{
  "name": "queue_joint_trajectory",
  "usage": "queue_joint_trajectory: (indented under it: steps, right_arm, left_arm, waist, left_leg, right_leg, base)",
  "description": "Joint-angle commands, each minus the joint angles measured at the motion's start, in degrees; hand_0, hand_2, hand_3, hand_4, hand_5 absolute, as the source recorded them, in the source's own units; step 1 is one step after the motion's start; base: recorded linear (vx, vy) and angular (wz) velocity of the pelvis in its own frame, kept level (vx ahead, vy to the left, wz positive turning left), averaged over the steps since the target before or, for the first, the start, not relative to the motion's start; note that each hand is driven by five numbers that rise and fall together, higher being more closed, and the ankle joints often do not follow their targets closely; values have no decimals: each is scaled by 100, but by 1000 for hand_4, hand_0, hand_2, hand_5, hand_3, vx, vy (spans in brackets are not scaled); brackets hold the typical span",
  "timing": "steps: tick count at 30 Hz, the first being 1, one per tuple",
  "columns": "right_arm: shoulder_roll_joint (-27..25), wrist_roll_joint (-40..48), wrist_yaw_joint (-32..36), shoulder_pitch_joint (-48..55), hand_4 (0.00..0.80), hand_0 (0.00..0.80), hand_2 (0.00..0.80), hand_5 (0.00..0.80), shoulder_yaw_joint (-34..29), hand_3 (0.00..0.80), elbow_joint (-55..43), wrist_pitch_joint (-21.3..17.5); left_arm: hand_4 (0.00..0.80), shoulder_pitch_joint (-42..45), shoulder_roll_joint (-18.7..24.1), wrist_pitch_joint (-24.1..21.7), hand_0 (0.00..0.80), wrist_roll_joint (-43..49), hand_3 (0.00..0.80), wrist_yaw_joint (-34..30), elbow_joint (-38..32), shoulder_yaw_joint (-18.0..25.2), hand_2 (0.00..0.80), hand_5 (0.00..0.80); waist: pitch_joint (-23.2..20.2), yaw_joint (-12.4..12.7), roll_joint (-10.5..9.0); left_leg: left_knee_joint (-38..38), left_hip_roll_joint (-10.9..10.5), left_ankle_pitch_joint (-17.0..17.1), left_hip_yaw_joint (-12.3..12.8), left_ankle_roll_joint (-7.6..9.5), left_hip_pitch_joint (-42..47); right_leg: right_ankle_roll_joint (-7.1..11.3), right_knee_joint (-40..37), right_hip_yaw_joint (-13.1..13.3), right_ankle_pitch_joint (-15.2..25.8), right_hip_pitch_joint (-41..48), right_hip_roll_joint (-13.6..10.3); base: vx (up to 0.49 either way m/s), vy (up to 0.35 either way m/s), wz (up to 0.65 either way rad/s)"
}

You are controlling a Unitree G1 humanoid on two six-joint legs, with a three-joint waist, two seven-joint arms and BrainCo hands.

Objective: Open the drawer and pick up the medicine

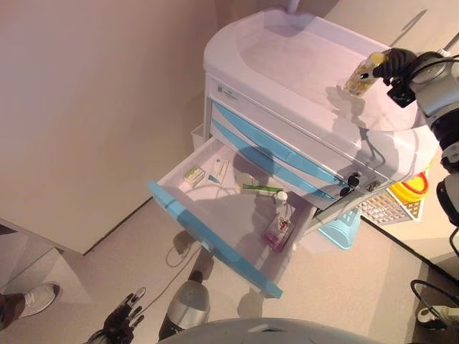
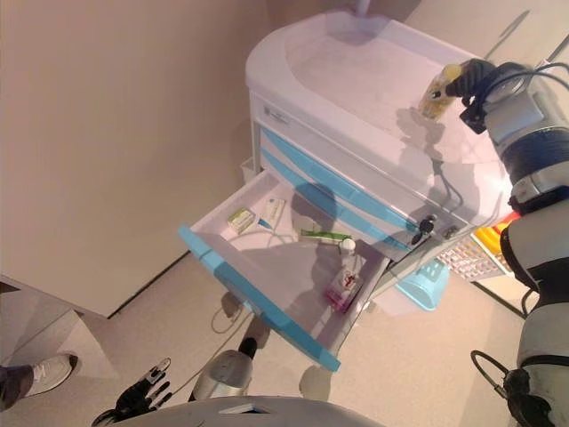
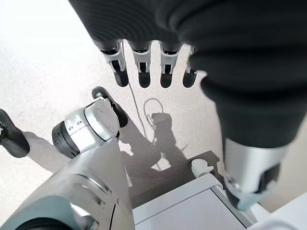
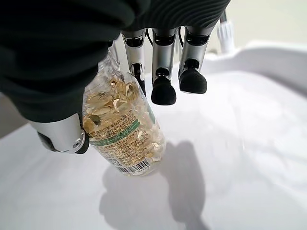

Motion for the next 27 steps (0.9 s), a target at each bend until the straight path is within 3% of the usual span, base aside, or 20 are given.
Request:
queue_joint_trajectory:
  steps: [1,8,9,18,27]
  right_arm:
    - [-145,-296,-100,-277,800,800,800,800,9,800,-62,-208]
    - [-62,-418,-229,-94,800,800,800,800,-78,800,-60,-249]
    - [-67,-392,-284,-80,0,0,0,0,-95,0,-84,-253]
    - [-132,-590,-517,-68,0,0,0,0,-127,0,-310,-179]
    - [-338,-379,-773,-424,0,0,0,0,19,0,-561,131]
  left_arm:
    - [0,125,225,-61,0,-25,0,-94,-205,-269,0,0]
    - [0,164,223,-23,0,16,0,-105,-281,-253,0,0]
    - [0,171,221,-16,0,18,0,-107,-296,-255,0,0]
    - [0,241,196,5,0,20,0,-113,-378,-240,0,0]
    - [0,299,214,20,0,-22,0,-146,-360,-216,0,0]
  waist:
    - [17,186,68]
    - [56,206,93]
    - [52,202,96]
    - [49,169,103]
    - [7,83,77]
  left_leg:
    - [49,32,-543,-201,260,338]
    - [68,34,-544,-221,251,316]
    - [77,35,-546,-215,251,312]
    - [103,42,-569,-190,244,340]
    - [72,76,-568,-119,233,398]
  right_leg:
    - [91,512,-157,650,-543,-355]
    - [101,519,-130,642,-561,-346]
    - [102,520,-127,640,-560,-346]
    - [111,532,-85,634,-548,-347]
    - [111,543,-38,653,-563,-336]
  base:
    - [0,0,0]
    - [0,0,0]
    - [0,0,0]
    - [0,0,0]
    - [0,0,0]
